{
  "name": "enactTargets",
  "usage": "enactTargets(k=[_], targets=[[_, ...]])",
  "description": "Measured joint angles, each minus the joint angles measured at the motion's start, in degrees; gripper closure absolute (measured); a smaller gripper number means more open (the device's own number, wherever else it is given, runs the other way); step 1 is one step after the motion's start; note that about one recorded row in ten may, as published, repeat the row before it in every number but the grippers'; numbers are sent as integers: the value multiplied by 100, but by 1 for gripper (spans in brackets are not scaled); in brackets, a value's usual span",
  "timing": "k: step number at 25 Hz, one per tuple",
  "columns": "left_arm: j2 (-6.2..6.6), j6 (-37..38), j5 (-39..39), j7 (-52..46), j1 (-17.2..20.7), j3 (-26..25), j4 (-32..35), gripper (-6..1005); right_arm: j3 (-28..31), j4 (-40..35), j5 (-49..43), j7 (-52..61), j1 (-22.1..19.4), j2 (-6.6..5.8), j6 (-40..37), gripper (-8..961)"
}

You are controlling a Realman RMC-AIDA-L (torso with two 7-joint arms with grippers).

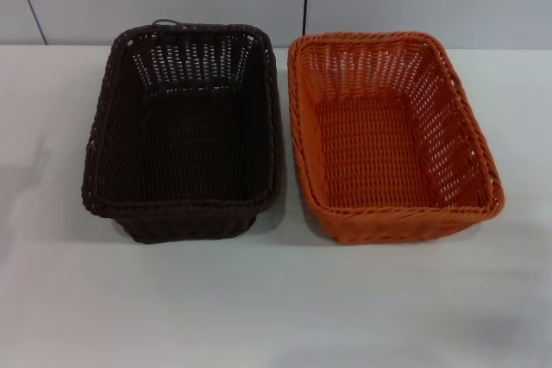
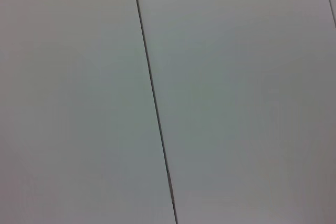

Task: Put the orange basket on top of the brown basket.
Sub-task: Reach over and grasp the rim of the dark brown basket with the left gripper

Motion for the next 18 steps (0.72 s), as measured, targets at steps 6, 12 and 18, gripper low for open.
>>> enactTargets(k=[6,12,18], targets=[[-296,-3972,759,203,270,-1387,-2604,227,-66,-3,11,0,15,-8,-14,262],[-1210,-7925,861,1407,-591,-2761,-3678,237,-78,-4,17,0,14,1,-23,262],[-1215,-8761,1046,1292,-1074,-2610,-3568,248,-124,31,26,2,1,0,-32,261]])
